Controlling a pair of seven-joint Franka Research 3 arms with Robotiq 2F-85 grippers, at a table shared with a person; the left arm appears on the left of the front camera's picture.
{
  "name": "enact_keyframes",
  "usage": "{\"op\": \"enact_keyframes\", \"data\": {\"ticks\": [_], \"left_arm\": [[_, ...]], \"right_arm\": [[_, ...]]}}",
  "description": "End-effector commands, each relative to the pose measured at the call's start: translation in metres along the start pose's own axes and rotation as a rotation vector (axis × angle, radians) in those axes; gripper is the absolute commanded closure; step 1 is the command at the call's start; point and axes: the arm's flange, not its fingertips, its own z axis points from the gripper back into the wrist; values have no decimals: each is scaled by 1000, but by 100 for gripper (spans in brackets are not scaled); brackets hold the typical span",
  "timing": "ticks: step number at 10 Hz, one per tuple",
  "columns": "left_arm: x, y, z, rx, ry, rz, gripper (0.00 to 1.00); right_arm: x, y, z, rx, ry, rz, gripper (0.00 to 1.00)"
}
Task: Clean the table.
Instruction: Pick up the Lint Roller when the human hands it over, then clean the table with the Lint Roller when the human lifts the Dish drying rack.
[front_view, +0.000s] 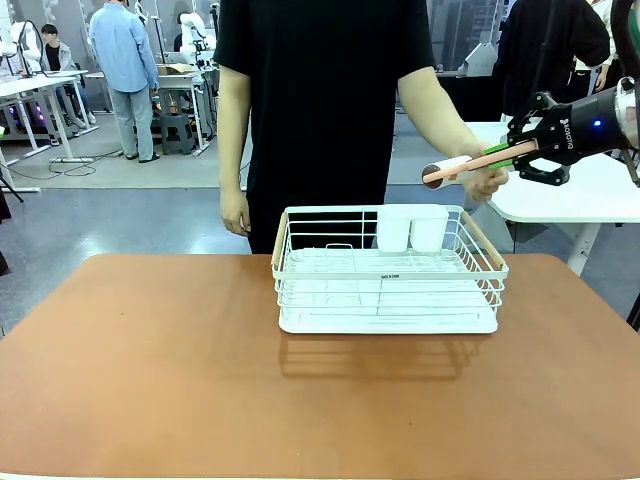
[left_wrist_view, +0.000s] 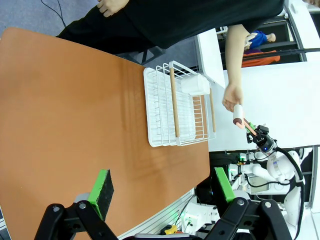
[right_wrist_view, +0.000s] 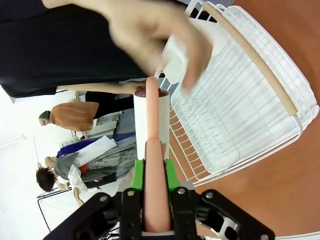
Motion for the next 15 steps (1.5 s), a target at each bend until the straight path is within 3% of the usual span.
{"op": "enact_keyframes", "data": {"ticks": [1,15], "left_arm": [[0,-2,2,-14,-6,1,0],[0,-2,2,-14,-6,1,0]], "right_arm": [[-1,0,0,-2,1,3,100],[-1,0,0,-2,1,3,100]]}}
